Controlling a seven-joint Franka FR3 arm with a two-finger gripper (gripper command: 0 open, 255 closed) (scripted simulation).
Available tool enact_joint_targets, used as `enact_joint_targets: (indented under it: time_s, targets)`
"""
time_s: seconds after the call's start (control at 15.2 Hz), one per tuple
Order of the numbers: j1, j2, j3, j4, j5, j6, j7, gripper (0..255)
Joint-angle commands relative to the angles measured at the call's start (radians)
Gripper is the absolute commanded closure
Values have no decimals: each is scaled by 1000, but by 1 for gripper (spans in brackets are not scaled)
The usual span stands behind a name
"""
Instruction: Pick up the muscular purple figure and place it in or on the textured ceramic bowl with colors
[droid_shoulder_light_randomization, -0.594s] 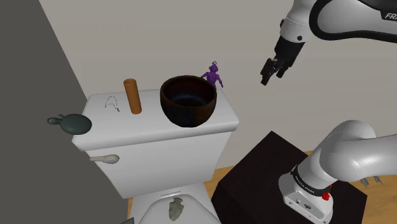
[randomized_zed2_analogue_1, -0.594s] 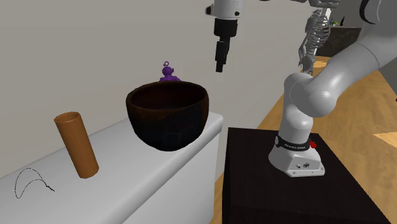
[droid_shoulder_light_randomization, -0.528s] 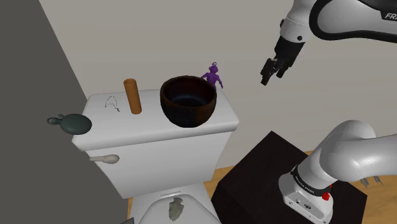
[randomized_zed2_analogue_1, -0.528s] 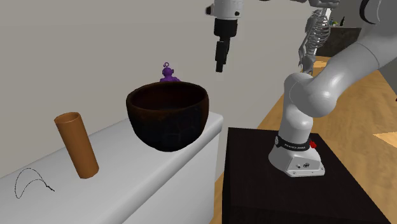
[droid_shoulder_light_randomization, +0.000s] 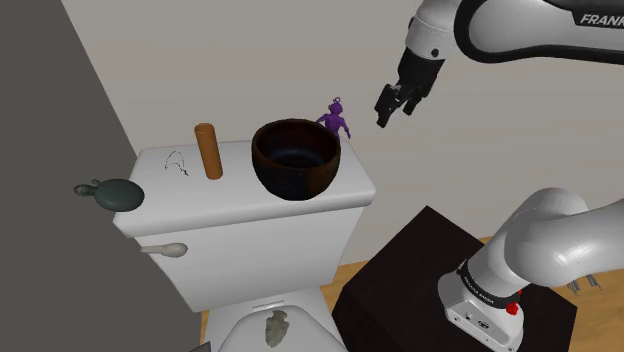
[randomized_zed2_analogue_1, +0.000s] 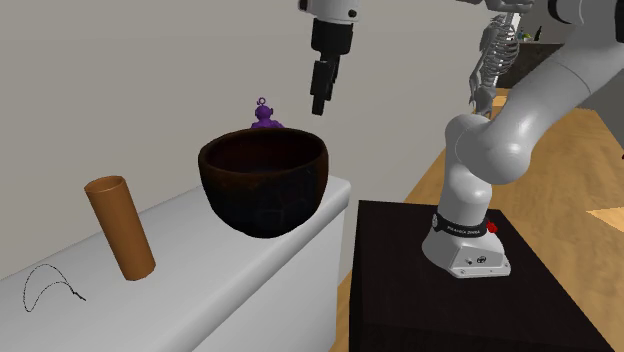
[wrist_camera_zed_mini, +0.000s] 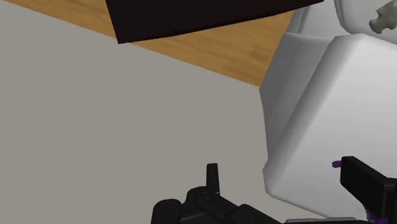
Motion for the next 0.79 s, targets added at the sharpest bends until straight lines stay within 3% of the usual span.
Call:
enact_joint_targets:
  time_s: [0.0, 0.53, 0.73]
  targets:
    - [10, 42, 43, 27, 5, 36, 40, 0]
    - [16, 226, 196, 200, -37, 120, 181, 0]
    - [14, 233, 196, 166, -40, 160, 183, 0]
